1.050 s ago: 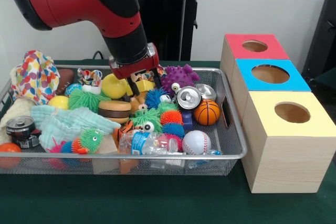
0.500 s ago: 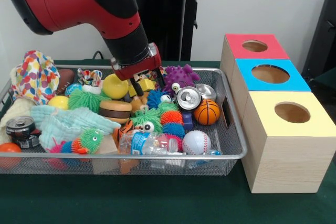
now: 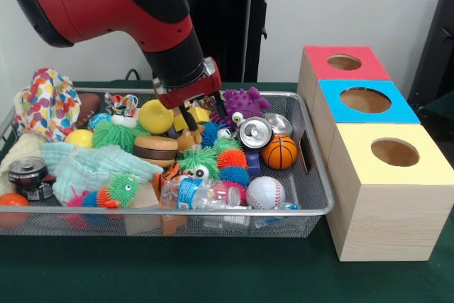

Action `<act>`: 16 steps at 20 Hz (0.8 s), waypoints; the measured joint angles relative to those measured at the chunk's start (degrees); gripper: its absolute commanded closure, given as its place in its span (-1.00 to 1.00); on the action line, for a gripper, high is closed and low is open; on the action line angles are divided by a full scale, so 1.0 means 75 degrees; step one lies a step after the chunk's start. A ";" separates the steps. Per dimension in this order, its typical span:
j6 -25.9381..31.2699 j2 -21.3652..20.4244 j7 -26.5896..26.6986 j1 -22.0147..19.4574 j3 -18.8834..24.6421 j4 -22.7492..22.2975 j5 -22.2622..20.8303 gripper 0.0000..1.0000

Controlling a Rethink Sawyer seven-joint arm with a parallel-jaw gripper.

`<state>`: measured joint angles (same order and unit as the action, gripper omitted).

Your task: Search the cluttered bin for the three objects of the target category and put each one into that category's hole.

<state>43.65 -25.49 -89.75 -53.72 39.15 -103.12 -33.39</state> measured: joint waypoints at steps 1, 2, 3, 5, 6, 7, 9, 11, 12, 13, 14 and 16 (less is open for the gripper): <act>0.0000 -0.0020 0.0000 0.0020 0.0001 0.0000 -0.0001 -1.00; 0.0000 -0.0040 0.0000 0.0041 0.0002 0.0000 -0.0002 -1.00; 0.0000 -0.0083 0.0000 0.0083 0.0002 -0.0001 -0.0002 -1.00; 0.0000 -0.0129 0.0000 0.0129 0.0002 -0.0001 -0.0003 -1.00; 0.0000 -0.0168 0.0000 0.0174 0.0002 0.0000 -0.0002 -1.00; 0.0000 -0.0204 0.0000 0.0223 0.0002 0.0000 -0.0002 -1.00; 0.0000 -0.0254 0.0000 0.0315 0.0004 0.0000 -0.0002 -1.00; 0.0000 -0.0304 0.0000 0.0416 0.0006 0.0000 -0.0002 -1.00; 0.0000 -0.0328 0.0000 0.0464 0.0006 -0.0001 -0.0002 -1.00; 0.0000 -0.0347 0.0000 0.0497 0.0006 -0.0001 -0.0002 -1.00; 0.0000 -0.0369 0.0000 0.0521 0.0005 -0.0001 -0.0002 -1.00; 0.0000 -0.0416 0.0000 0.0564 0.0004 -0.0001 -0.0002 -1.00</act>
<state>43.65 -28.61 -89.75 -49.49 39.19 -103.13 -33.40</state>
